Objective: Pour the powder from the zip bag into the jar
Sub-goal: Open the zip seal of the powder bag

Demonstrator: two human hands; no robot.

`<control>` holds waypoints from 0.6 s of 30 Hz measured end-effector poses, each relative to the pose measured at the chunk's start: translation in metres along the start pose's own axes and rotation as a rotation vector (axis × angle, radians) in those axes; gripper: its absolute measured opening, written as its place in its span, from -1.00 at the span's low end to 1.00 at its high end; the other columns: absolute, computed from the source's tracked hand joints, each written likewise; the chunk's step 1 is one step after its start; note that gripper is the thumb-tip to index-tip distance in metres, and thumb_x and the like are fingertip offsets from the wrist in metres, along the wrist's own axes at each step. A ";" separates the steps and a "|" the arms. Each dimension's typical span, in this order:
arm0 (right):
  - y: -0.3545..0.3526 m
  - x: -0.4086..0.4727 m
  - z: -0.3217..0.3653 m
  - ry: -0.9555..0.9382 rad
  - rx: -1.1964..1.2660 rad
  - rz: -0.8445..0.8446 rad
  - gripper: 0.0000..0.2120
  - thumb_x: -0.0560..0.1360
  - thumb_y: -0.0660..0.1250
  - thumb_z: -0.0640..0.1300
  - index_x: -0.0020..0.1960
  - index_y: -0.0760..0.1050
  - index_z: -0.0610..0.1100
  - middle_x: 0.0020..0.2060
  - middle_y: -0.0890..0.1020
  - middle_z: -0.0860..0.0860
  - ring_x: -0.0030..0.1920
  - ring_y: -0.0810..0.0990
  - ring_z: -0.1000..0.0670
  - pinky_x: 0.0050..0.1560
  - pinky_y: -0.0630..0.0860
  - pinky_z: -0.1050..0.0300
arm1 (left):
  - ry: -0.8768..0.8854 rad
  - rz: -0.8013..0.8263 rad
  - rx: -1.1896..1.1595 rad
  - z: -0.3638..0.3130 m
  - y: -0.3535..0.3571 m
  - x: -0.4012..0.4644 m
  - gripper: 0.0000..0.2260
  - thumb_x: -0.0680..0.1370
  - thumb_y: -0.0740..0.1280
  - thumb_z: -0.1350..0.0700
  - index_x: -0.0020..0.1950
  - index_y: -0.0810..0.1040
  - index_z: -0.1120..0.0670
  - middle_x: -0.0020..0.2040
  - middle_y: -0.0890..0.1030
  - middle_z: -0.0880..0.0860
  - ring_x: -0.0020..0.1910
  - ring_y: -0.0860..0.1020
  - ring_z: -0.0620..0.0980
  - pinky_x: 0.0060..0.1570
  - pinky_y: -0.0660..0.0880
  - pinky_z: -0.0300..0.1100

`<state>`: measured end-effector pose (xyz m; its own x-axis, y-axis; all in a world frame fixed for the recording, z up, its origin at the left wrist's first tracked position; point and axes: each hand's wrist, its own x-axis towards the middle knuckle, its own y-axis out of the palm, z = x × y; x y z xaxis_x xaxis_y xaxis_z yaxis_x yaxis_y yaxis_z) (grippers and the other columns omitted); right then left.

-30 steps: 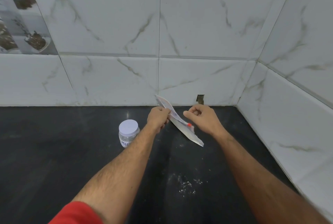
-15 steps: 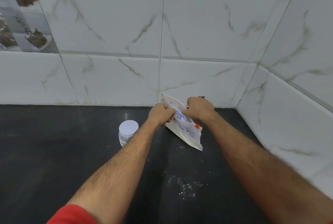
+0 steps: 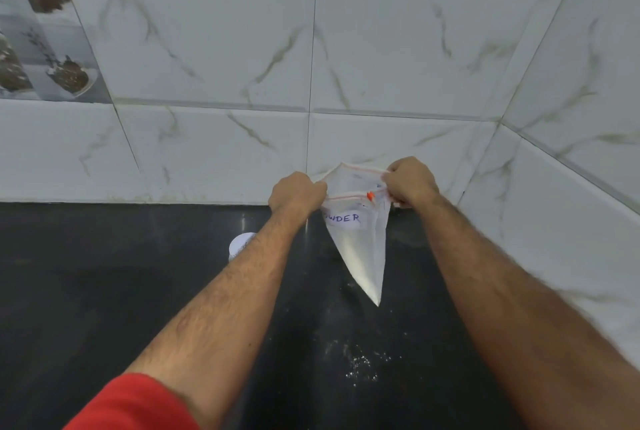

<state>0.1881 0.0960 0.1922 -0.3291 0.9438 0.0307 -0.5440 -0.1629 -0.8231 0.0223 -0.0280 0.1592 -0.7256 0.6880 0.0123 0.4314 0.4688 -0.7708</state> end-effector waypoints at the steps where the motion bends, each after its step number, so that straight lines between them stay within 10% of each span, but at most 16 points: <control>1: 0.001 -0.001 -0.005 0.024 -0.022 0.040 -0.84 0.41 0.28 -0.32 -0.11 0.64 -0.26 -0.24 0.71 -0.20 -0.22 0.70 -0.20 -0.16 0.70 -0.10 | -0.002 -0.003 0.010 0.002 0.002 0.000 -0.81 0.48 0.26 -0.02 -0.23 0.49 0.08 -0.31 0.47 -0.03 -0.29 0.46 0.02 -0.43 0.23 -0.22; 7: 0.002 0.012 -0.022 0.071 0.238 -0.007 -0.83 0.44 0.24 -0.28 -0.18 0.61 -0.23 -0.48 0.62 -0.11 -0.49 0.58 -0.08 -0.47 0.59 0.09 | 0.050 -0.108 -0.029 -0.004 0.015 0.006 -0.78 0.48 0.28 -0.03 -0.19 0.56 0.11 -0.36 0.48 -0.05 -0.39 0.39 -0.09 -0.46 0.22 -0.23; 18: 0.002 0.027 -0.036 0.035 0.181 -0.070 -0.81 0.42 0.27 -0.18 -0.36 0.51 -0.14 -0.40 0.63 -0.09 -0.44 0.58 -0.13 -0.31 0.65 -0.04 | 0.078 0.045 0.065 -0.047 0.030 0.038 -0.79 0.48 0.29 -0.04 -0.16 0.54 0.10 -0.24 0.55 0.01 -0.18 0.53 0.09 -0.32 0.35 -0.19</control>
<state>0.2060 0.1317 0.1713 -0.2599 0.9637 0.0618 -0.6959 -0.1426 -0.7039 0.0326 0.0385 0.1667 -0.6609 0.7501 0.0244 0.4250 0.4009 -0.8116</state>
